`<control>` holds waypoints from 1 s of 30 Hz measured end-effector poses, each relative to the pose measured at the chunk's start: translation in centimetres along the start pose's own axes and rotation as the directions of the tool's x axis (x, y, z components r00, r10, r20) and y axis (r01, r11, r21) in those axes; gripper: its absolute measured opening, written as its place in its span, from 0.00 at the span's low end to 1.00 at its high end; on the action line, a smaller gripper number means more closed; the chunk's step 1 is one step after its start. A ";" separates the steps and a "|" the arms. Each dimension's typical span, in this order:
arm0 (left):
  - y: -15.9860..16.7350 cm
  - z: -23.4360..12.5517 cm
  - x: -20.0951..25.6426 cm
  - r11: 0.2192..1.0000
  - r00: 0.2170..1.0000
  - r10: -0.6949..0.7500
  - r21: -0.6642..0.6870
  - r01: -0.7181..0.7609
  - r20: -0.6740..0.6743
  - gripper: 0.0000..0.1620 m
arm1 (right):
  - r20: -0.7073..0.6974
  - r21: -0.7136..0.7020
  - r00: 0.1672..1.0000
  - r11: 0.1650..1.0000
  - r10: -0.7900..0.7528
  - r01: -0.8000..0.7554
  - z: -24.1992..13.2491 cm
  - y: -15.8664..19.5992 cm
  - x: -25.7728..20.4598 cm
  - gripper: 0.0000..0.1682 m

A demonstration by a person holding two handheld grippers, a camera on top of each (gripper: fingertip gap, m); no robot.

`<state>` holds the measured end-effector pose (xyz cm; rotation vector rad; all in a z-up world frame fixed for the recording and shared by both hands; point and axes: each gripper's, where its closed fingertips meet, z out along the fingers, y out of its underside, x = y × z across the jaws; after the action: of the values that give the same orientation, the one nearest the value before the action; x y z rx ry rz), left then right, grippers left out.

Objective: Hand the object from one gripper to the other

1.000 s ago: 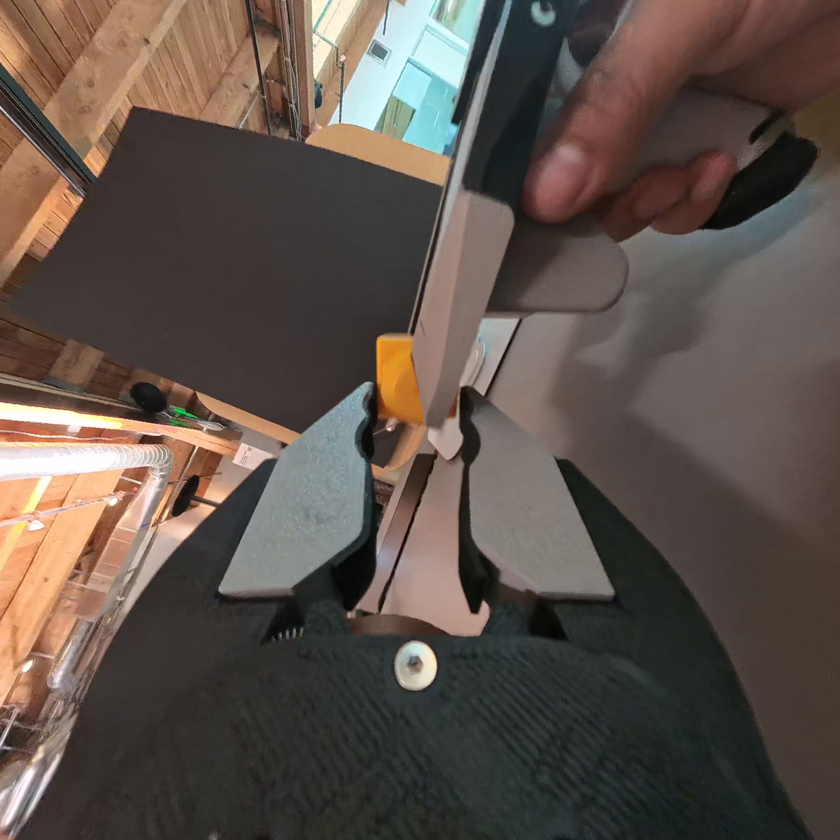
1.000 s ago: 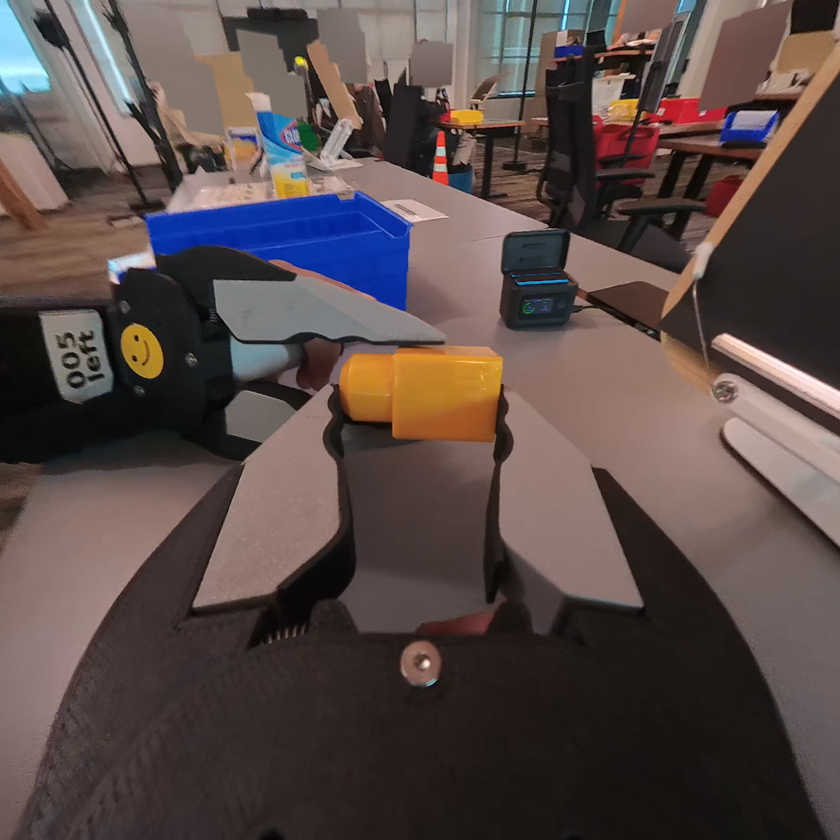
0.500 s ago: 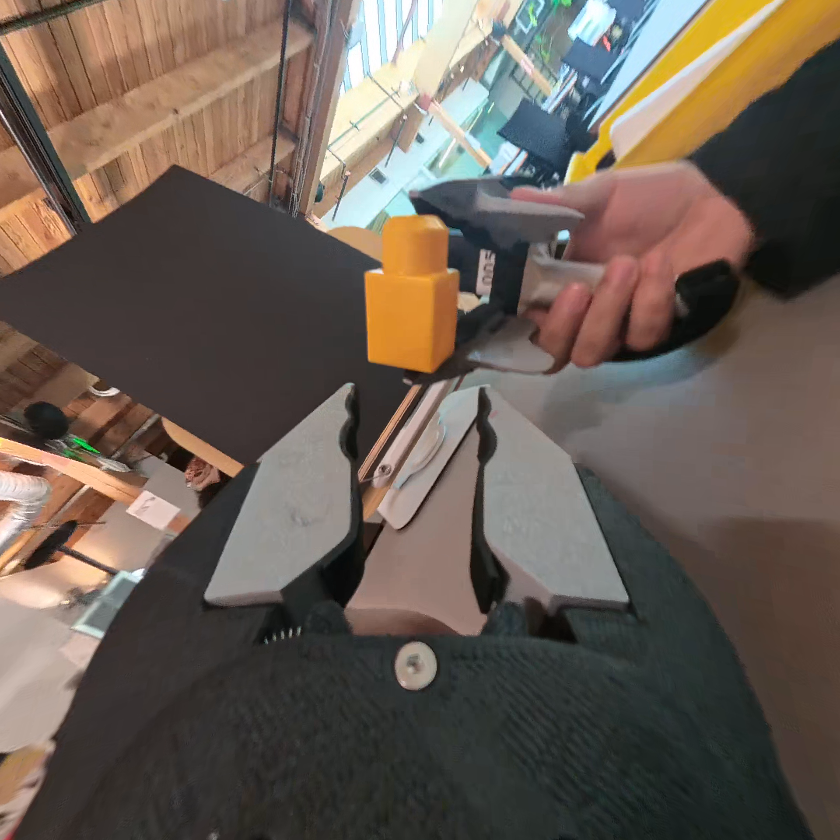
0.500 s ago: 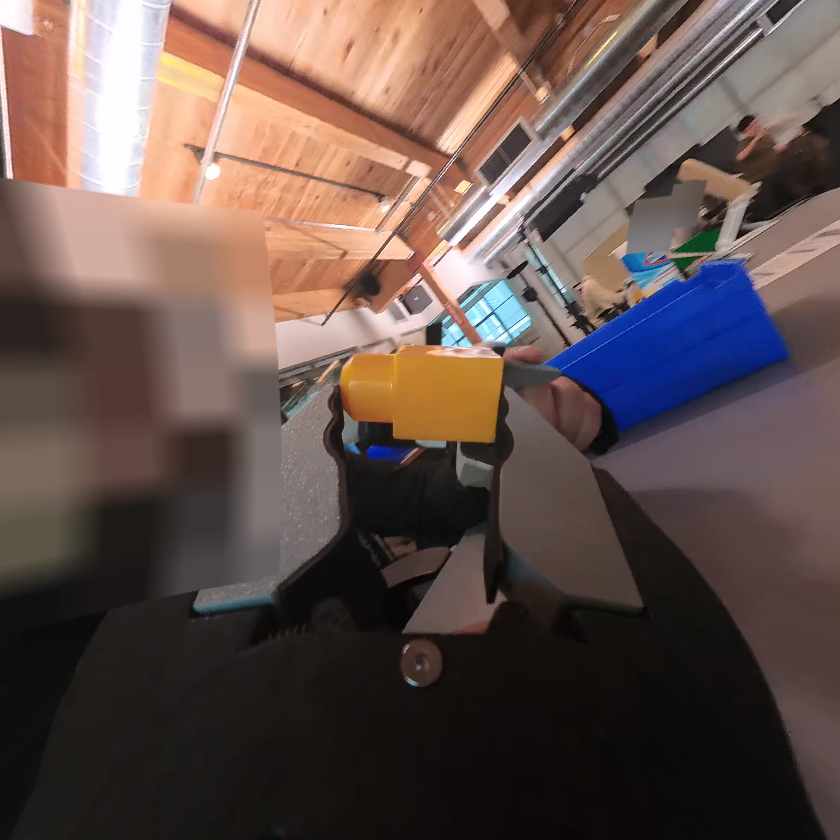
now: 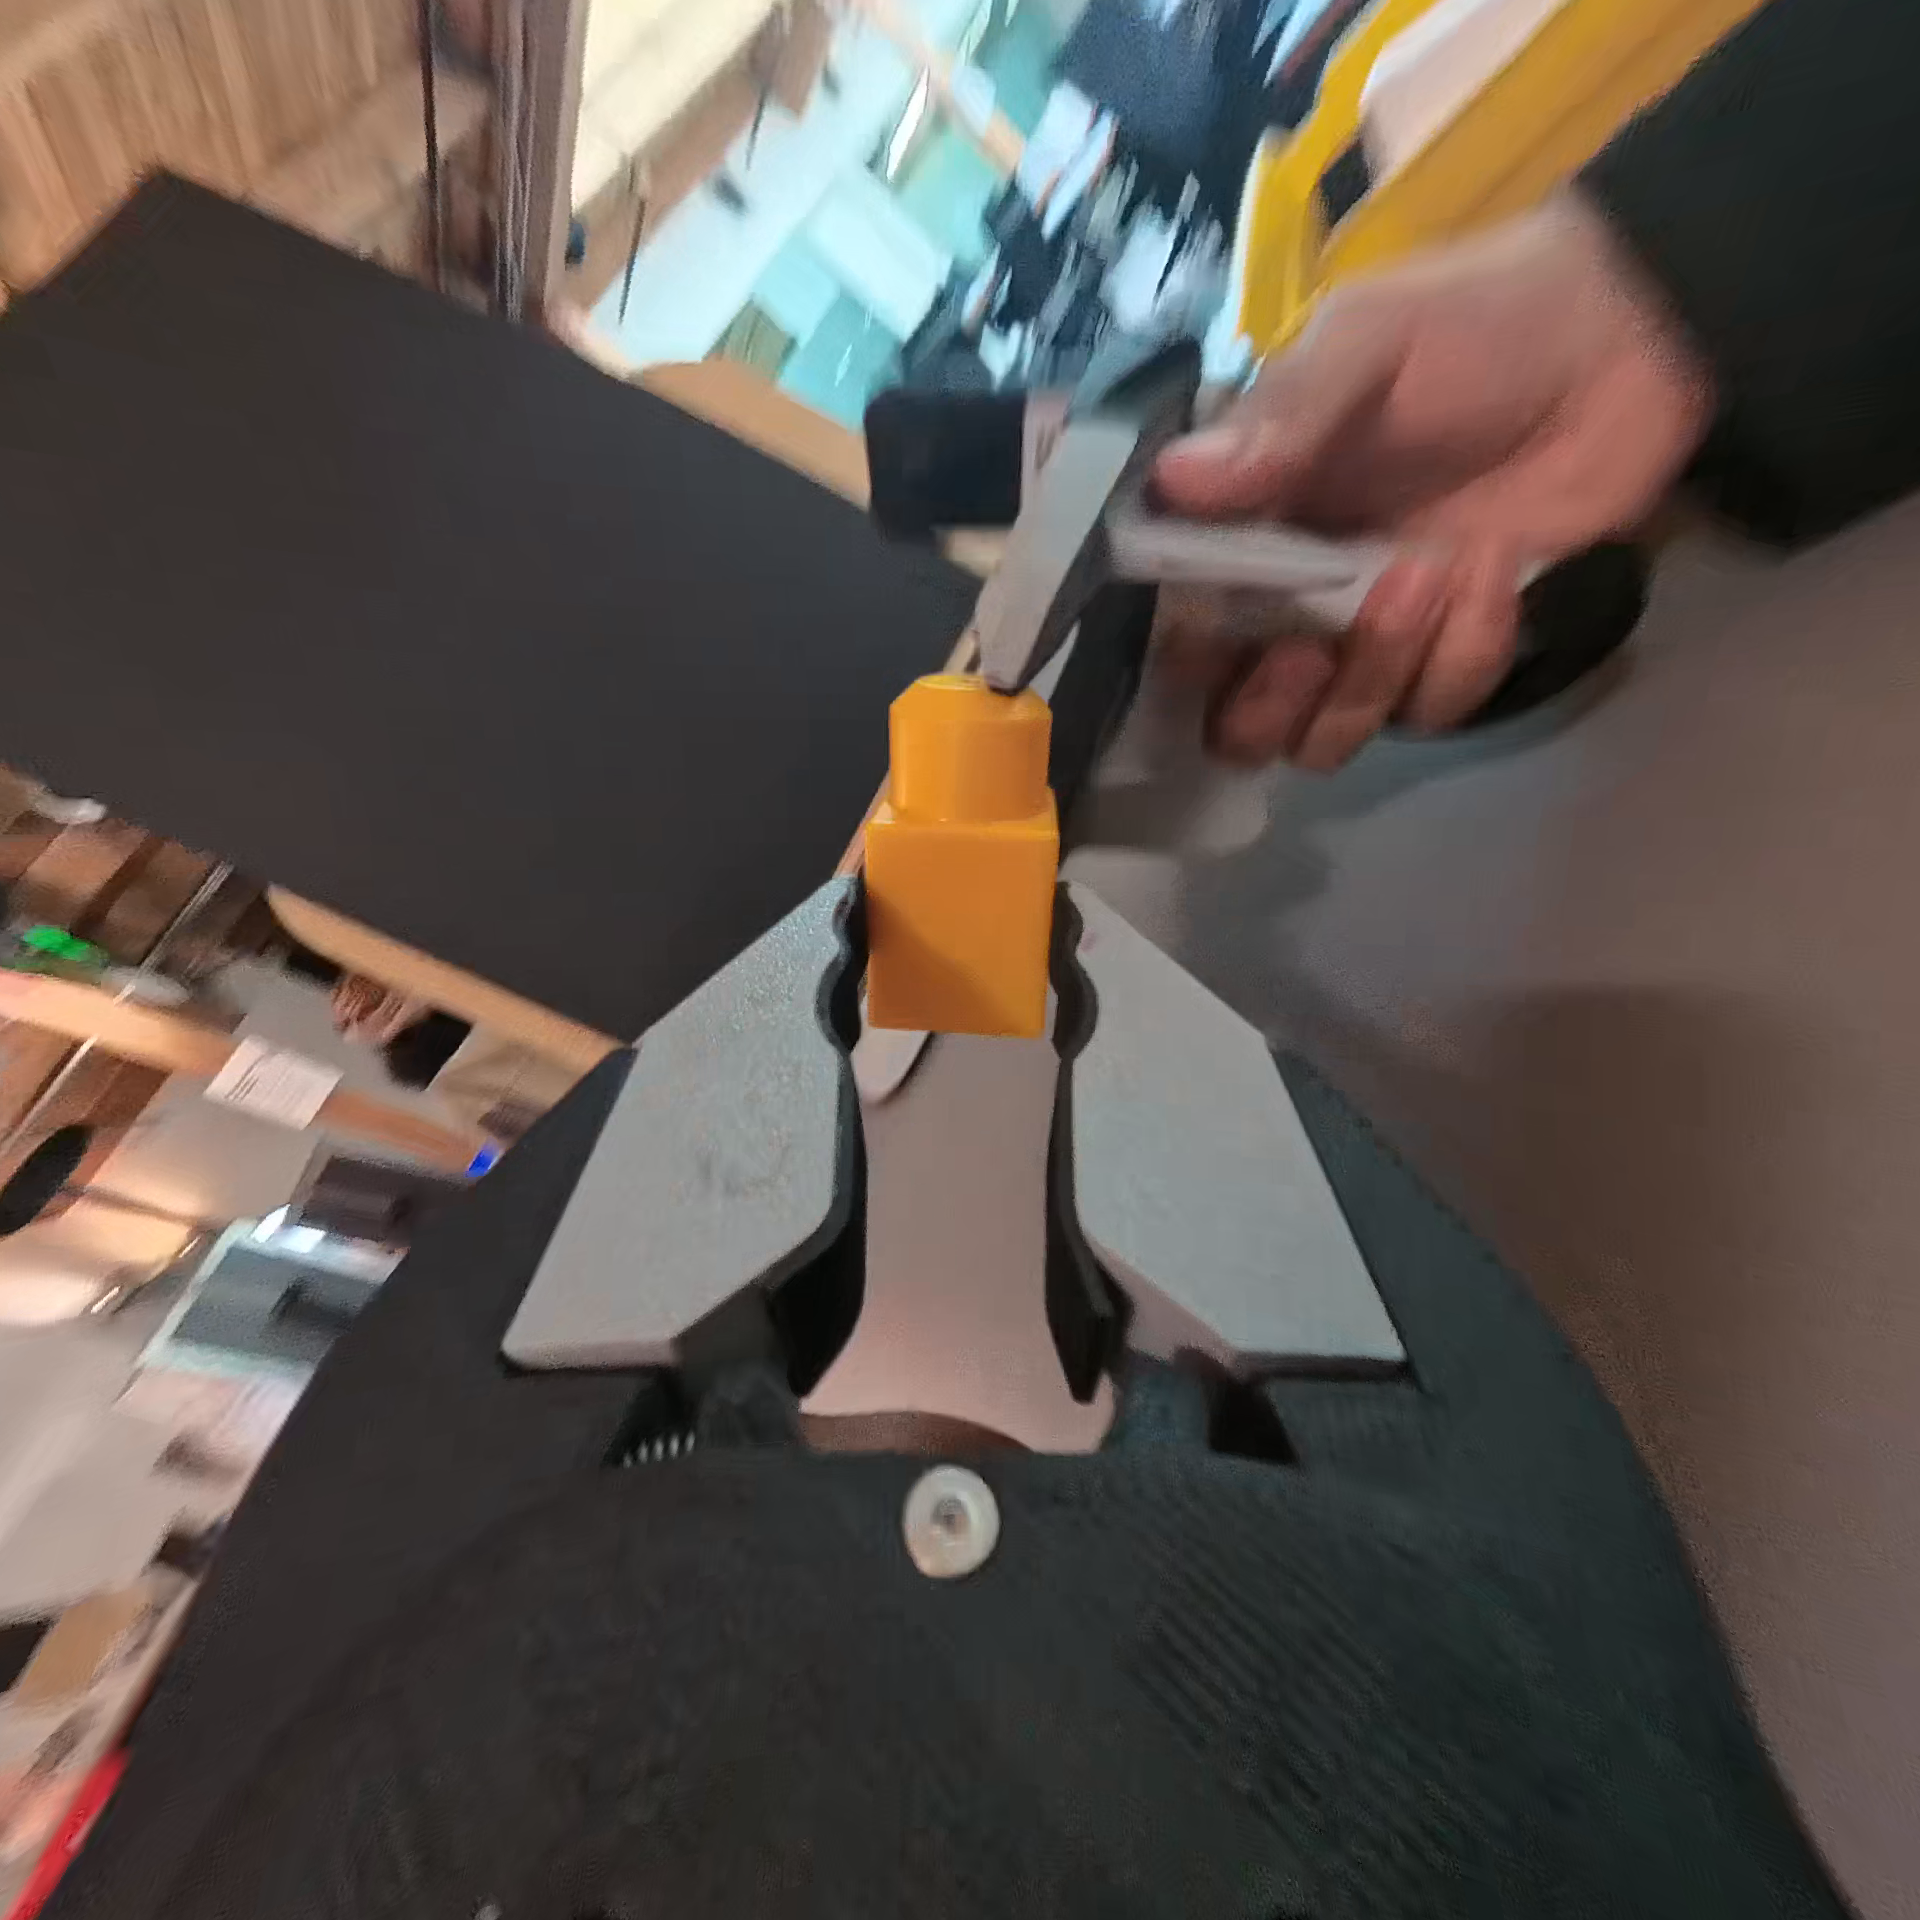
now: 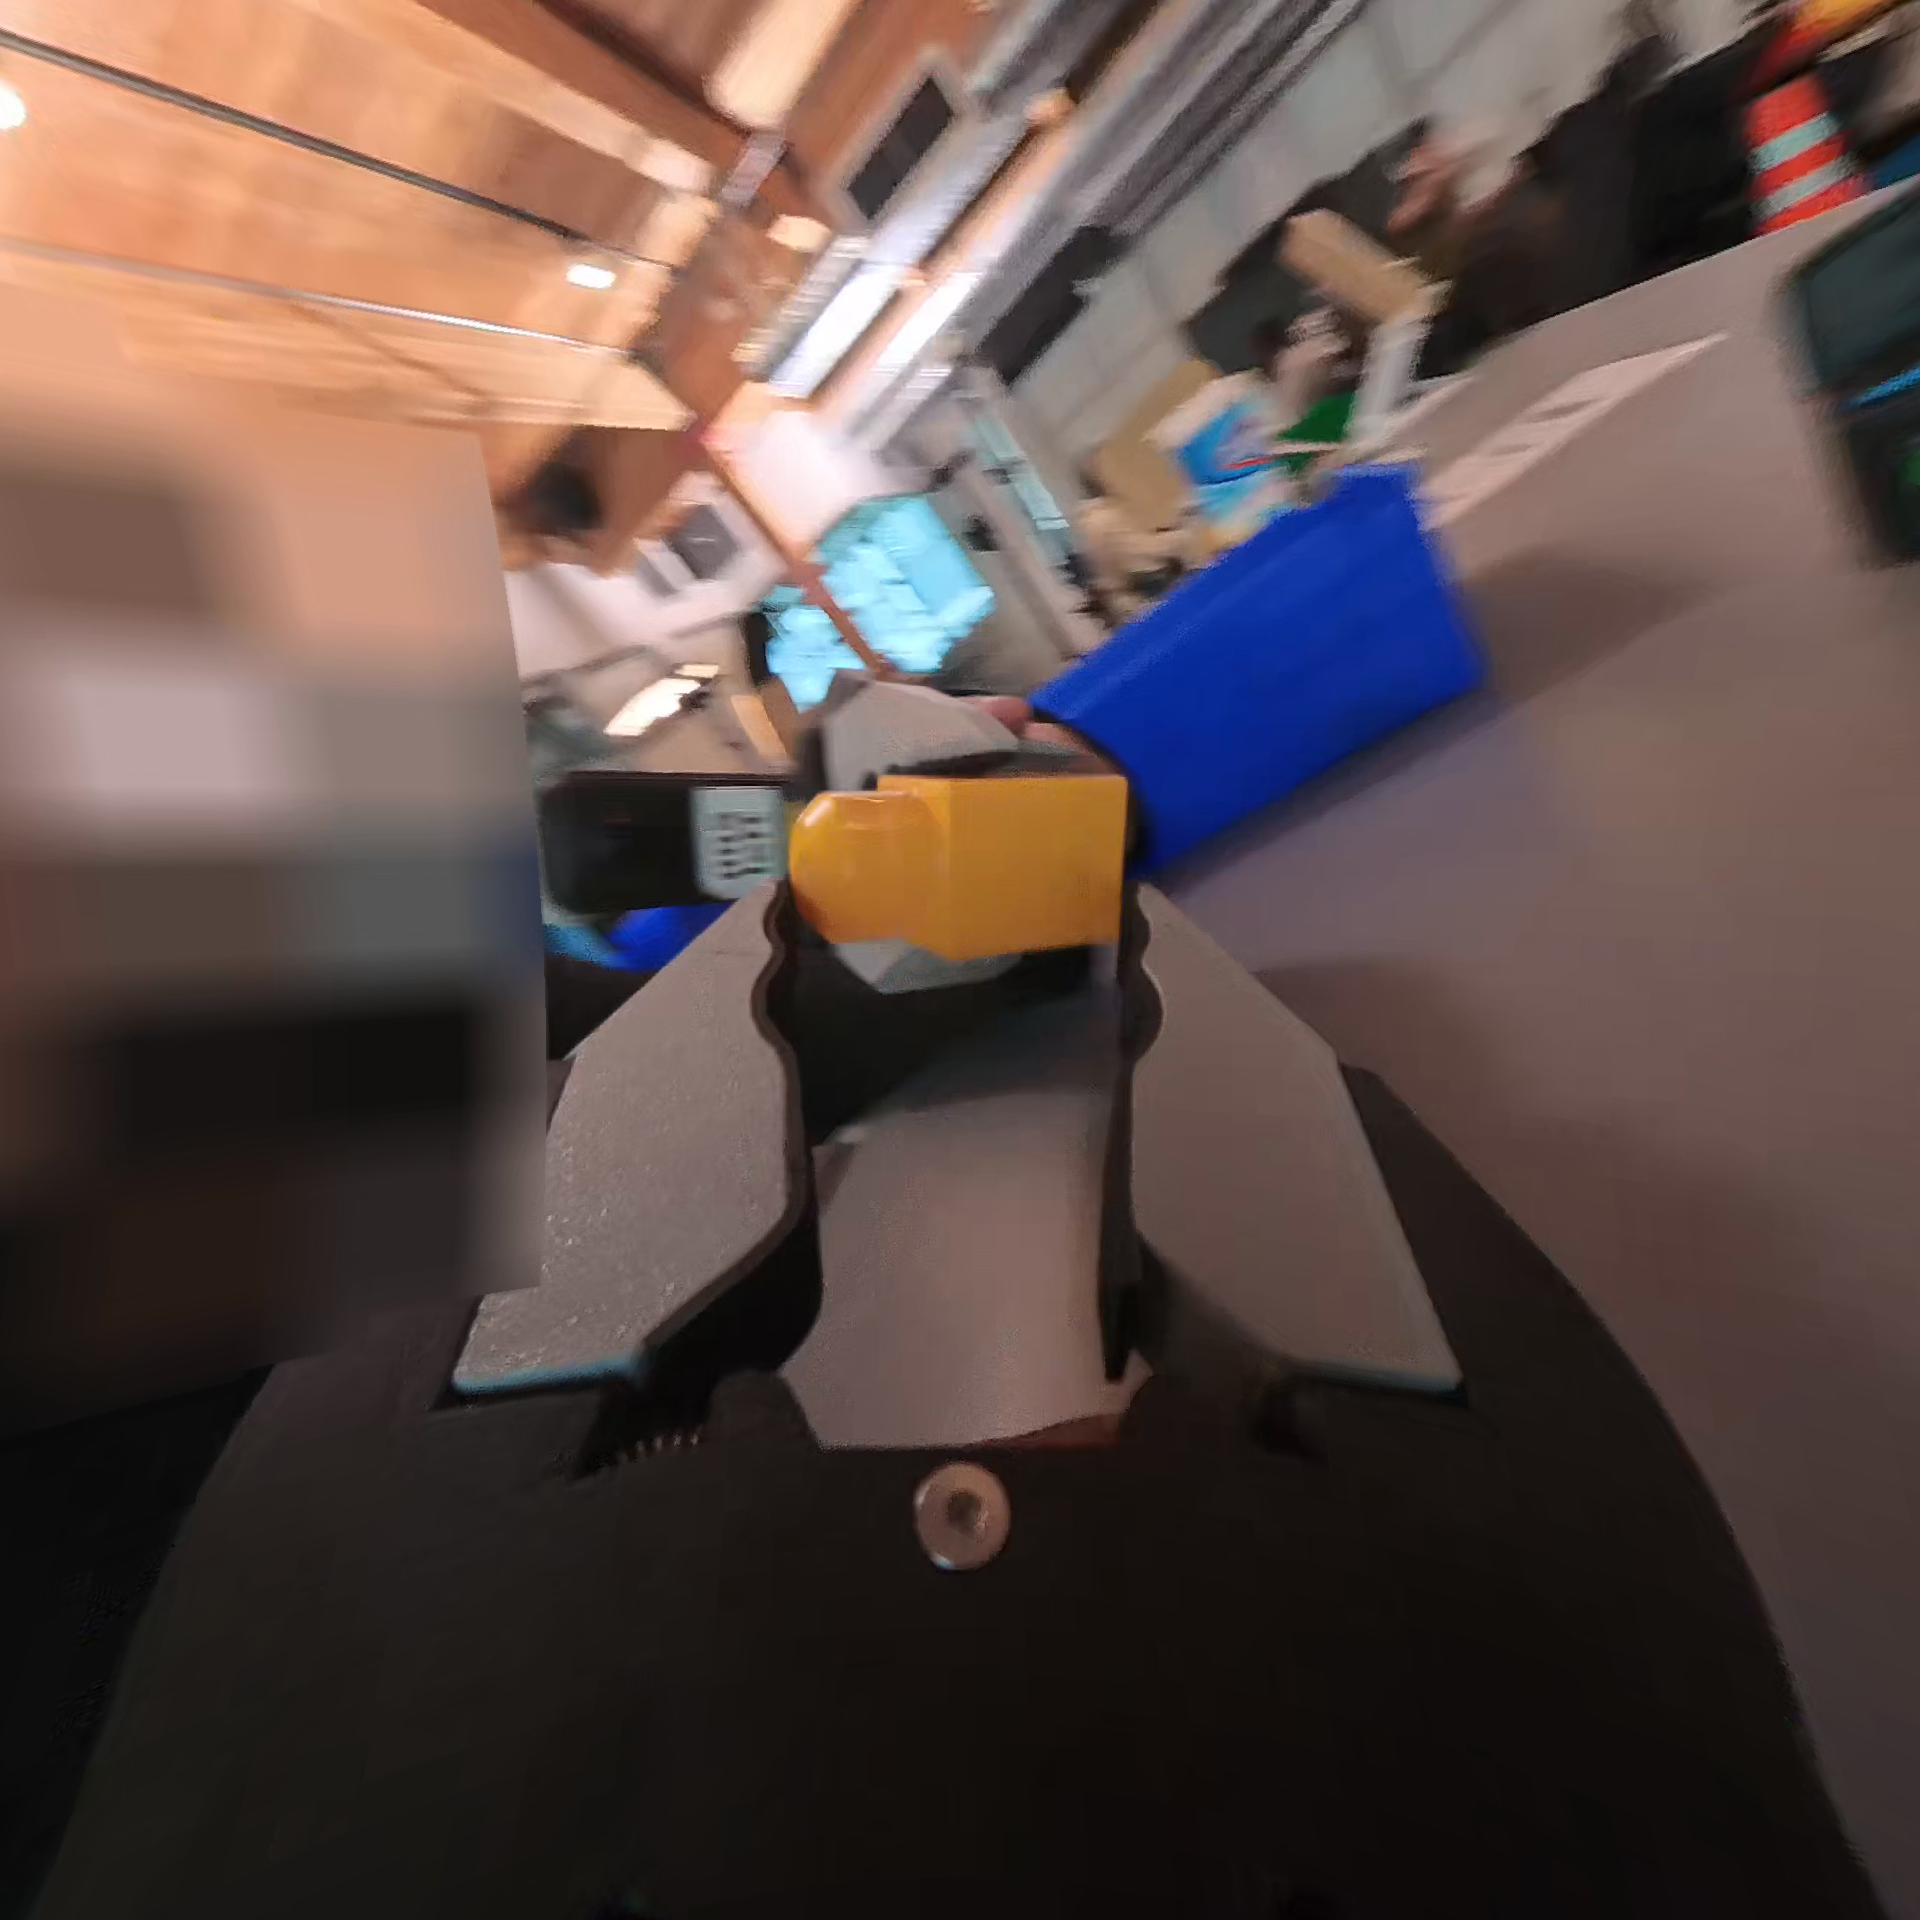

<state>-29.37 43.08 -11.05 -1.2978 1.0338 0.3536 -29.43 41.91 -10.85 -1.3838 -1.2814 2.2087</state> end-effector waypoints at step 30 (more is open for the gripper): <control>5.3 1.0 2.3 0.941 0.961 -0.245 -0.270 0.203 -0.131 0.22 | -0.519 -0.381 0.758 0.901 -0.395 0.208 -3.6 1.7 5.9 0.19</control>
<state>-31.63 44.80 -16.16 -1.6830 0.9852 0.2121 -29.15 46.41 -16.34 -1.6398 -1.4916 1.2438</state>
